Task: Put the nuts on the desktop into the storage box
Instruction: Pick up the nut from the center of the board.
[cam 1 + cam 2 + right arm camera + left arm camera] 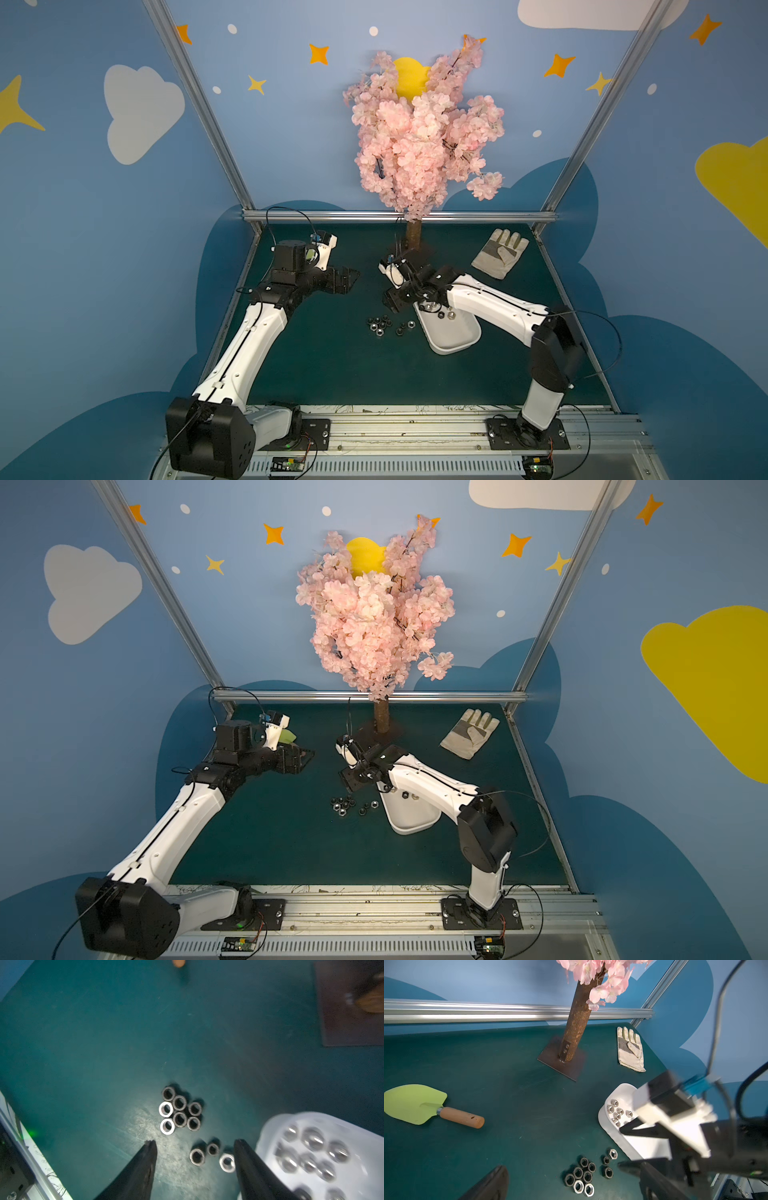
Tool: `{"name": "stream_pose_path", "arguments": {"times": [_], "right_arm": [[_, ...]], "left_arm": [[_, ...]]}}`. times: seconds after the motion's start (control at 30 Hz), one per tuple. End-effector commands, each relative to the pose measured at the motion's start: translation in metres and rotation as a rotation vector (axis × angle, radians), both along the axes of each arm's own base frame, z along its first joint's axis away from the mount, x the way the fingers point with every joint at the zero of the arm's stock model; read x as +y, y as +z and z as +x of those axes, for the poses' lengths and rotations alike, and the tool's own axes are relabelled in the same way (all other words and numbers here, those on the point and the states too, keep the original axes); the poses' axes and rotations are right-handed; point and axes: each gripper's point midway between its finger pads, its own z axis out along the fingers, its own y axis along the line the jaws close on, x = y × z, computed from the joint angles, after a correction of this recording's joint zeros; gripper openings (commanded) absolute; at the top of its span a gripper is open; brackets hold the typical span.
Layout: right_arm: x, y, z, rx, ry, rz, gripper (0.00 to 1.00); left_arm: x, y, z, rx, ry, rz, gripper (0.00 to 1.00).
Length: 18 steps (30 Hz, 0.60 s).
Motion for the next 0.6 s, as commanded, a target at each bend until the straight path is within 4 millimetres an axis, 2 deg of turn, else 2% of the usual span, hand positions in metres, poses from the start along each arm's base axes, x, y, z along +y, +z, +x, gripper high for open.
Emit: {"name": "stream_pose_path", "arguments": {"times": [0.0, 0.2, 0.3, 0.57], "right_arm": [[0.035, -0.019, -0.009, -0.001, 0.086, 0.026, 0.64], [0.064, -0.056, -0.015, -0.001, 0.134, 0.005, 0.65], [0.072, -0.070, -0.015, 0.010, 0.148, -0.023, 0.64], [0.068, -0.099, -0.013, 0.016, 0.144, -0.100, 0.60]], "left_arm": [[-0.001, 0.002, -0.001, 0.004, -0.012, -0.019, 1.00], [0.005, 0.002, 0.002, 0.007, 0.003, -0.028, 1.00], [0.007, 0.003, 0.002, 0.006, 0.010, -0.028, 1.00], [0.011, 0.003, 0.003, 0.002, 0.021, -0.024, 1.00]]}}
